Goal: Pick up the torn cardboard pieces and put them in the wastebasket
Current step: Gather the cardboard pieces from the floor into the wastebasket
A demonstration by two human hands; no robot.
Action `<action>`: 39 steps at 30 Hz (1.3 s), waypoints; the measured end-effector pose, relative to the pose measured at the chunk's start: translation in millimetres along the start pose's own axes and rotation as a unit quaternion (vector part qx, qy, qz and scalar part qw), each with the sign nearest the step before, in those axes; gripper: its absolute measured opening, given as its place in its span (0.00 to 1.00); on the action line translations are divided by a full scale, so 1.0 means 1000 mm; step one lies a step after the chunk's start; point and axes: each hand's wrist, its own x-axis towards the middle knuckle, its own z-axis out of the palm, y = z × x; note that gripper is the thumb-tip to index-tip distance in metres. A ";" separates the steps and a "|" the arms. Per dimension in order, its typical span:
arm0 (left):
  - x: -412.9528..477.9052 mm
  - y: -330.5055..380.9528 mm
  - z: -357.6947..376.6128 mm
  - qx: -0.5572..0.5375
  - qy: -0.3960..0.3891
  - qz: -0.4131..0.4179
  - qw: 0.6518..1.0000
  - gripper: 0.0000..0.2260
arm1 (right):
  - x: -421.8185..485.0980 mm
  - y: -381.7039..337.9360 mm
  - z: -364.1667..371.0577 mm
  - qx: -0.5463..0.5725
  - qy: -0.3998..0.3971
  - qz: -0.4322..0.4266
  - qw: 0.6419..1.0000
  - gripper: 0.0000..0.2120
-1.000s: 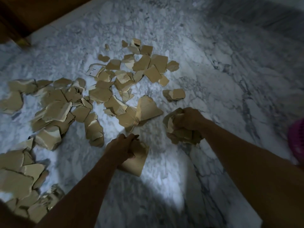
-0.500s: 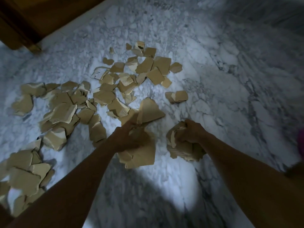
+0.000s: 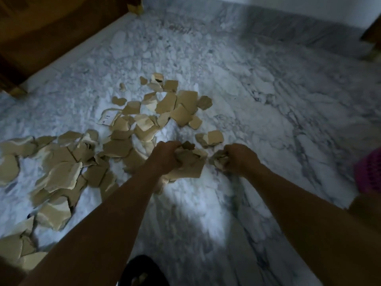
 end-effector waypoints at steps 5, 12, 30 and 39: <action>0.036 -0.022 0.009 0.104 -0.087 0.009 0.991 0.16 | -0.003 0.008 0.029 0.002 -0.042 0.079 0.996 0.11; 0.063 -0.054 0.020 0.113 -0.068 0.064 0.989 0.10 | 0.036 -0.008 -0.027 0.155 -0.044 0.158 0.974 0.21; 0.072 -0.070 0.028 -0.006 -0.151 0.075 0.986 0.31 | 0.106 -0.037 0.000 0.066 -0.122 0.128 0.982 0.41; 0.056 -0.053 0.013 0.080 -0.163 0.049 0.982 0.36 | 0.054 -0.012 0.021 0.122 -0.046 0.150 0.980 0.29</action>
